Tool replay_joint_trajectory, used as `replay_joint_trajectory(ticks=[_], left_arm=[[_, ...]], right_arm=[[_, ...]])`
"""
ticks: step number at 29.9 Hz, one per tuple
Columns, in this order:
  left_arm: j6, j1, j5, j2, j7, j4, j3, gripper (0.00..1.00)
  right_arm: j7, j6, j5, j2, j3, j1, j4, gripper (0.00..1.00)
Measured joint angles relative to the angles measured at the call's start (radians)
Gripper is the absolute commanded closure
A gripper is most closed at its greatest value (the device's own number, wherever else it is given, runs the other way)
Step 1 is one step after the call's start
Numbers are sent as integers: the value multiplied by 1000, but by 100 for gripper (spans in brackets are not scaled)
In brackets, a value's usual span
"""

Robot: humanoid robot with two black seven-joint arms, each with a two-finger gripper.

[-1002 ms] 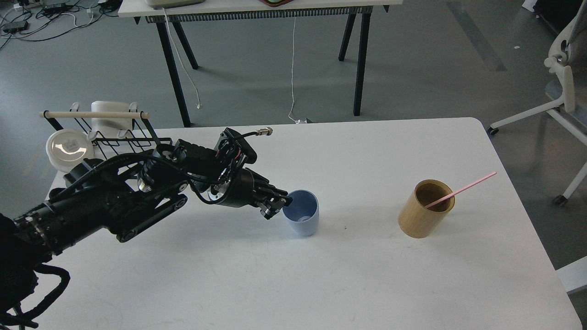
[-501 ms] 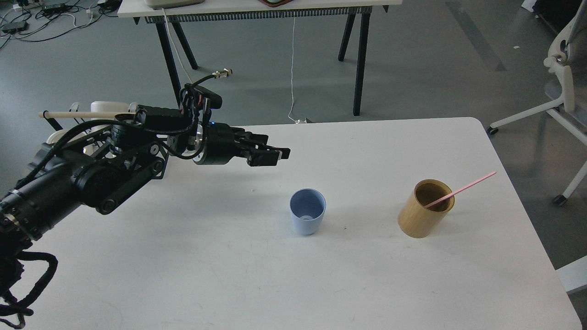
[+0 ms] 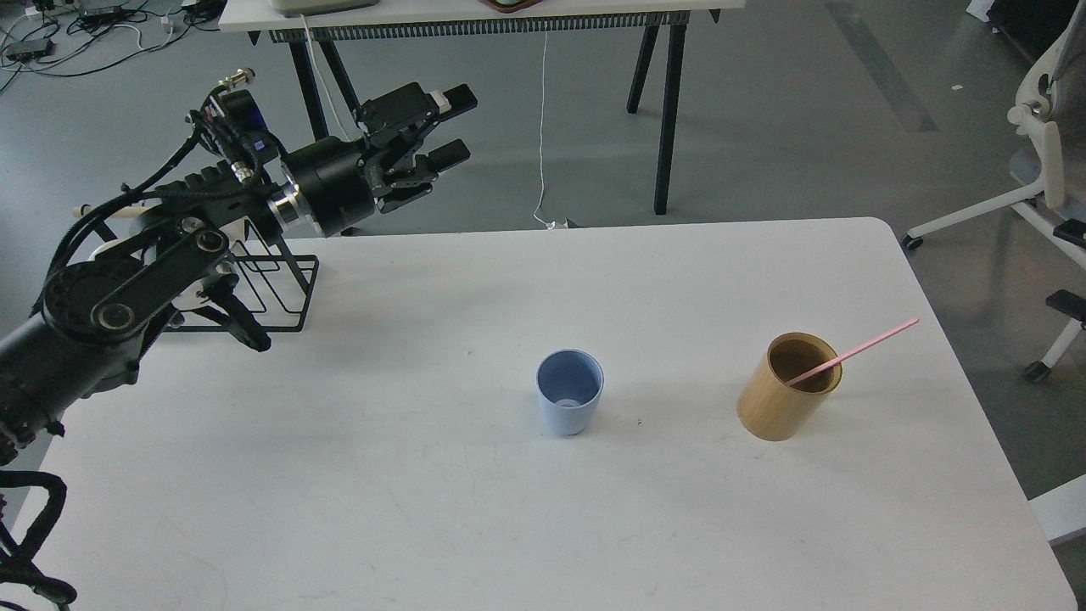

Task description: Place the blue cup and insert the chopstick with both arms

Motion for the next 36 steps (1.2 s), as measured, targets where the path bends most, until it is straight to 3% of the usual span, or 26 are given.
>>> replay_joint_trajectory(ticks=[2, 4, 11, 15, 25, 32, 36], left_arm=[[0, 3, -8, -1, 0, 0, -3, 8], [0, 3, -24, -1, 0, -1, -5, 8], [0, 5, -65, 3, 0, -2, -6, 8], [0, 11, -67, -1, 0, -2, -5, 8], [0, 23, -67, -2, 0, 0, -3, 8], [0, 43, -67, -5, 0, 2, -3, 7], [0, 48, -67, -6, 0, 4, -4, 7]], right_arm=[[0, -1, -94, -53, -3, -4, 94, 2], [0, -68, -197, -105, -27, -12, 185, 2], [0, -710, -414, -113, -241, -29, 290, 2], [0, -911, -449, -29, -306, -26, 294, 2], [0, -976, -529, 98, -317, -20, 312, 4], [0, -978, -543, 110, -319, -18, 305, 25], [0, -978, -544, 112, -319, -18, 300, 42]])
